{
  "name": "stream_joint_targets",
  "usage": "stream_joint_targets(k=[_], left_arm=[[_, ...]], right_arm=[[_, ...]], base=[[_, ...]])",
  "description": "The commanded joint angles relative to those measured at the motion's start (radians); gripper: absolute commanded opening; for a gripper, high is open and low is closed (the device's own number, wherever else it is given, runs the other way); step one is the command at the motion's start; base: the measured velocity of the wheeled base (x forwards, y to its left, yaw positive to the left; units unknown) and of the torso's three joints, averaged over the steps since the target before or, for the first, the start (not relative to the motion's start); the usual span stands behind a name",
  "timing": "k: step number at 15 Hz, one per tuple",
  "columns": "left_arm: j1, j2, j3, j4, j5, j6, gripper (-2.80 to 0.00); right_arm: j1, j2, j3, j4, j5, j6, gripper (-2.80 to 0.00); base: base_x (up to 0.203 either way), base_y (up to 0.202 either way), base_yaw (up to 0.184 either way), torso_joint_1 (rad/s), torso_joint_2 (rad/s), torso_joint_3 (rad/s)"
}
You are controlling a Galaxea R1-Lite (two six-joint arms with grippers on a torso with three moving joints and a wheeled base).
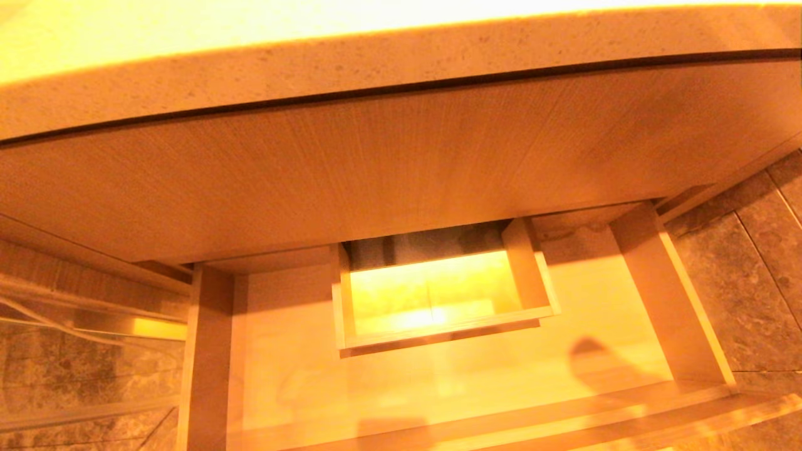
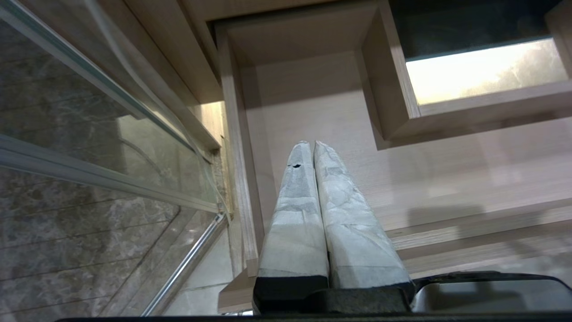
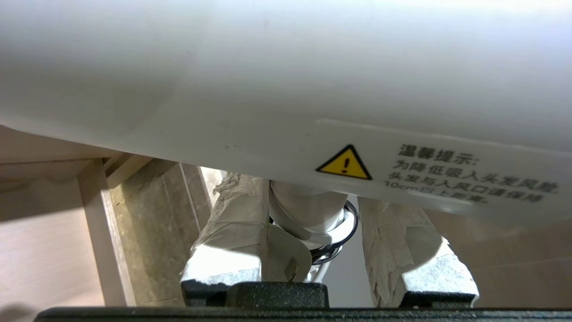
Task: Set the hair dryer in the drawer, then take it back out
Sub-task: Close the drawer
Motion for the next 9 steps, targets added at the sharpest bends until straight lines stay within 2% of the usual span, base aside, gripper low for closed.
stream_joint_targets(k=[1, 5, 9], left_arm=[[0.0, 0.0, 0.002, 0.0, 0.0, 0.0, -2.8], [0.0, 0.0, 0.002, 0.0, 0.0, 0.0, -2.8], [0.0, 0.0, 0.002, 0.0, 0.0, 0.0, -2.8]], right_arm=[[-0.001, -0.002, -0.002, 0.002, 0.0, -0.003, -2.8], [0.0, -0.003, 0.004, -0.001, -0.001, -0.003, -2.8], [0.0, 0.01, 0.014, 0.005, -0.002, -0.001, -2.8]], base=[[0.0, 0.0, 0.0, 0.155, -0.48, -0.331], [0.0, 0.0, 0.0, 0.156, -0.45, -0.3], [0.0, 0.0, 0.0, 0.034, -0.09, -0.062]])
